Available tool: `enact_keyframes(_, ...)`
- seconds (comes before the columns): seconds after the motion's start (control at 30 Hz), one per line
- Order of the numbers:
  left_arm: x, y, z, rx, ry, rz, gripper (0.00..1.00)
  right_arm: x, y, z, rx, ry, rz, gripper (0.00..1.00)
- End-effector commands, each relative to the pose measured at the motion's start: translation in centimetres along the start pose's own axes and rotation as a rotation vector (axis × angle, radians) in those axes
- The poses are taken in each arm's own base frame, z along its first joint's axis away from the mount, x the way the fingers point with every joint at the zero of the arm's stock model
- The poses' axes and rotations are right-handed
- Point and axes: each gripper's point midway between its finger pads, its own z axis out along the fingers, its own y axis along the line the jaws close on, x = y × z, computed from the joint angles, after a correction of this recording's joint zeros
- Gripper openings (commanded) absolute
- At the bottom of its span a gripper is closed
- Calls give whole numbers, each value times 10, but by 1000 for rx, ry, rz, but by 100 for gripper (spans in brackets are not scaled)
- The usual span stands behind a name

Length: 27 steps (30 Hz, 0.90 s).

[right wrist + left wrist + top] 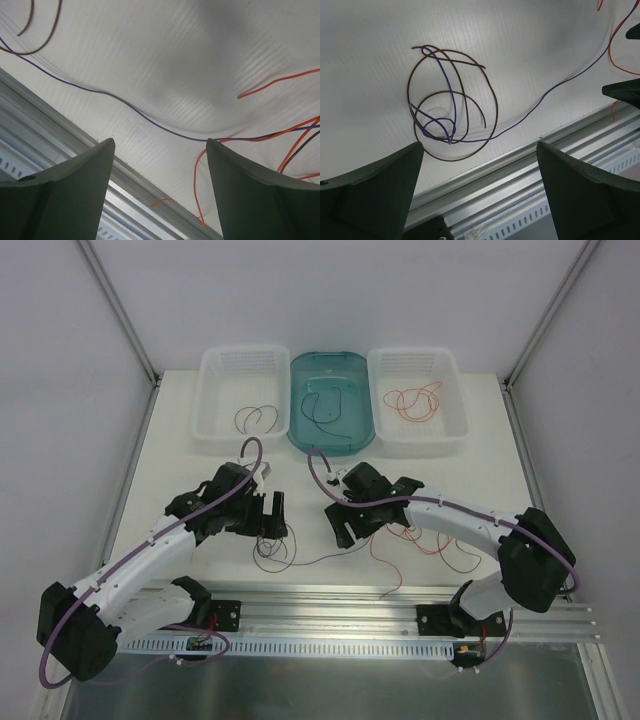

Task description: Untangle the cables

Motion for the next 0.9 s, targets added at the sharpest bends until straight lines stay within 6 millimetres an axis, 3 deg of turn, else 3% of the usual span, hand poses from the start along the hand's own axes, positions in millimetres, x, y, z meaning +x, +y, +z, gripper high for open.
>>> enact_keyframes(0.0,7,7,6,-79,-23,-35,97,1,-7,2,90,-31,40,77)
enact_keyframes(0.13,13,1,10,-95,-8,-15,96,18,-24,16,190,16,69,74)
enact_keyframes(0.3,16,0,16,-154,-7,31,91,34,-52,18,340,62,111,71)
enact_keyframes(0.47,15,-4,25,-207,8,84,87,46,-76,19,365,77,216,65)
enact_keyframes(0.67,9,-17,32,-254,-3,165,77,60,-109,14,392,63,381,64)
enact_keyframes(0.87,-2,-36,39,-310,-31,251,75,65,-133,10,376,6,519,65)
